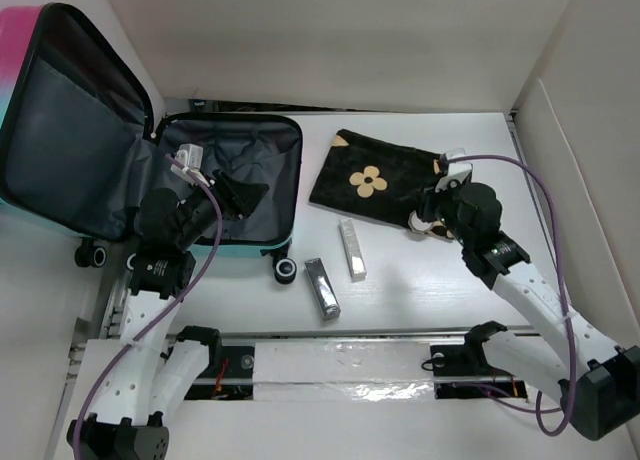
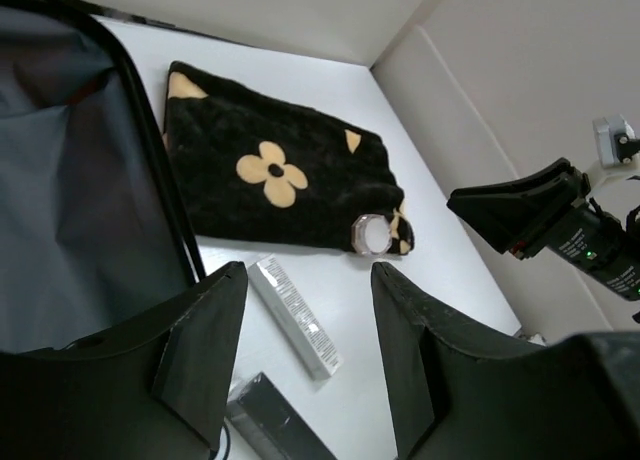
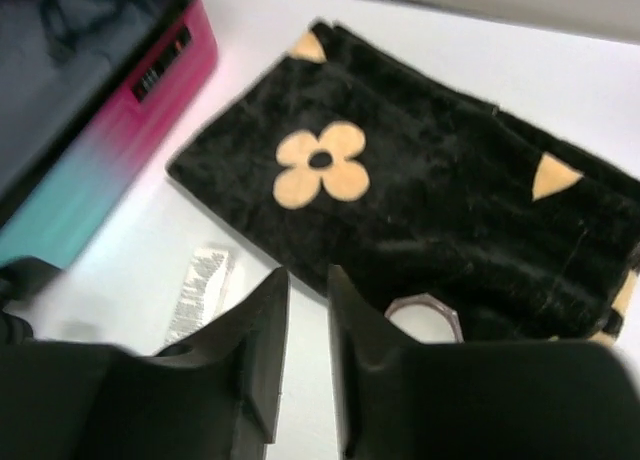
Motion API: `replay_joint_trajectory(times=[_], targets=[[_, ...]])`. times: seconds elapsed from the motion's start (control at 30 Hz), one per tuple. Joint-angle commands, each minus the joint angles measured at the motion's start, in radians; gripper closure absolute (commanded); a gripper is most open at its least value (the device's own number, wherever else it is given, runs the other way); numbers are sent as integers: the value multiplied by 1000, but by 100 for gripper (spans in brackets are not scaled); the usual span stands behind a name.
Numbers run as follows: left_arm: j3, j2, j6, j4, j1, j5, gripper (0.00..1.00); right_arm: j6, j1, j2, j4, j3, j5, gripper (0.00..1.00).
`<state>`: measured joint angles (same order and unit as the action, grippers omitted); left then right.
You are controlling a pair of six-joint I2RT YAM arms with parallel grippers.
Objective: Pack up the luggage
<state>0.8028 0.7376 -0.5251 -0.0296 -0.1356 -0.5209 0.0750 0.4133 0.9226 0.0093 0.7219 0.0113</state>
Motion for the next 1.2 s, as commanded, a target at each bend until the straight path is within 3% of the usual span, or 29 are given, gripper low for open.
replay_joint_trajectory(times=[0.0, 0.03, 0.07, 0.17, 0.2, 0.23, 0.27, 0.37, 0.5, 0.53, 0.57, 0.67, 1.17], targets=[[3, -21, 65, 25, 4, 24, 50, -9, -4, 60, -55, 17, 22, 64], [-1, -26, 76, 28, 4, 42, 51, 11, -4, 86, -75, 19, 45, 57], [-5, -33, 92, 28, 4, 50, 51, 26, -4, 94, -97, 7, 114, 41], [-36, -44, 93, 17, 4, 44, 57, 78, -4, 96, -126, -22, 266, 19], [-28, -37, 103, 22, 4, 42, 61, 85, -14, 88, -134, -32, 297, 8], [-11, -34, 111, 28, 4, 42, 67, 95, -14, 81, -132, -54, 321, 3], [-7, -35, 117, 28, 4, 44, 80, 94, -28, 68, -115, -67, 349, 0], [-7, -44, 120, 28, 4, 47, 100, 94, -77, 82, -101, -70, 320, 0], [1, -53, 131, 73, -7, 88, 100, 95, -96, 207, -77, -35, 286, 0], [-7, -56, 131, 69, -7, 84, 95, 97, -96, 235, -80, -18, 280, 0], [-8, -61, 129, 69, -7, 81, 81, 94, -96, 261, -91, 14, 262, 0], [-2, -66, 132, 77, -7, 96, 64, 75, -96, 350, -86, 53, 225, 0], [-7, -78, 140, 76, -18, 81, 60, 111, -96, 568, -58, 111, 245, 0]])
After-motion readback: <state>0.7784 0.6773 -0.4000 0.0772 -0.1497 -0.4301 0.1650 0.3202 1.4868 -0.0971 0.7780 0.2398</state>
